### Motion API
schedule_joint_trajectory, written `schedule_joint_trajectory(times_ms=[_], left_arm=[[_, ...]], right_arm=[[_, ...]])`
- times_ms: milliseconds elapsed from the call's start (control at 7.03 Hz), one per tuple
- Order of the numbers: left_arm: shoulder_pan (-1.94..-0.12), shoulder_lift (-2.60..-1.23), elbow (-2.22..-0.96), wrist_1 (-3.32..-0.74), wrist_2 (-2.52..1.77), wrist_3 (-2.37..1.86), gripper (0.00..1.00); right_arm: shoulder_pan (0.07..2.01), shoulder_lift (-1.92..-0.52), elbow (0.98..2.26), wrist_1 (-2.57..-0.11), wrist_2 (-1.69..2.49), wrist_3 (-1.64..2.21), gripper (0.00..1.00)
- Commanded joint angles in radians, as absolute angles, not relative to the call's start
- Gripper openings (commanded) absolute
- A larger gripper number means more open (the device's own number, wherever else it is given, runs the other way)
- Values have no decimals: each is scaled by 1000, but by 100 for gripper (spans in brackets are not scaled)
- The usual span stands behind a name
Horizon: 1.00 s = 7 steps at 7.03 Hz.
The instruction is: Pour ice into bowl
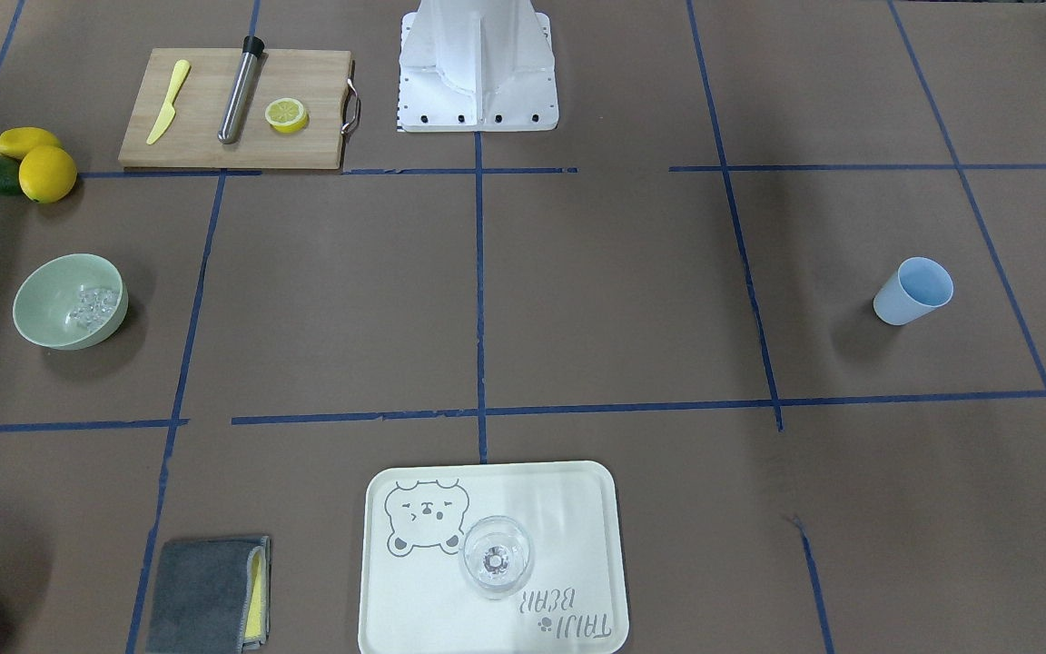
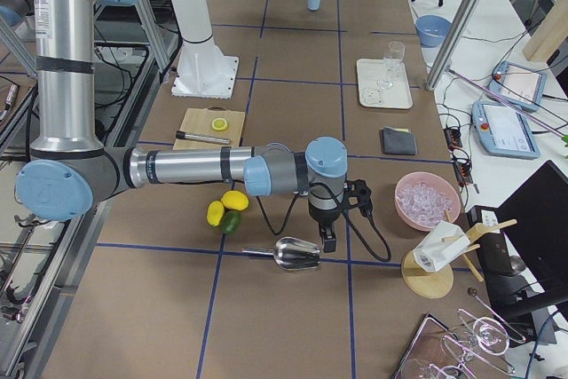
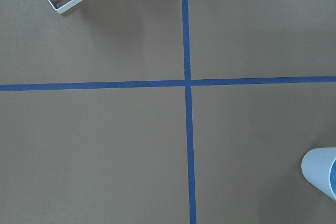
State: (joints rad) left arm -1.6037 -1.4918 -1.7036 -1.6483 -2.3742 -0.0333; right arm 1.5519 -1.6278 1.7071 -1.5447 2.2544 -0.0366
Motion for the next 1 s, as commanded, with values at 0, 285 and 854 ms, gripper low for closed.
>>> schedule_joint_trajectory(times_ms=[0,285,854], left_arm=[[-1603,-1490,-1703,-1655,-2381,-32,100],[-1601,-1493,-1709,-1669,-2381,-31,100],[-1600,-1480,-1700,-1706,-2382,-31,100]], right_arm=[[1588,-1689,1701,-1608,2264,-60,100],[1595,-1718,1709,-1605,2304,-48,100],[1592,-1707,1715,-1594,2299,-58,100]])
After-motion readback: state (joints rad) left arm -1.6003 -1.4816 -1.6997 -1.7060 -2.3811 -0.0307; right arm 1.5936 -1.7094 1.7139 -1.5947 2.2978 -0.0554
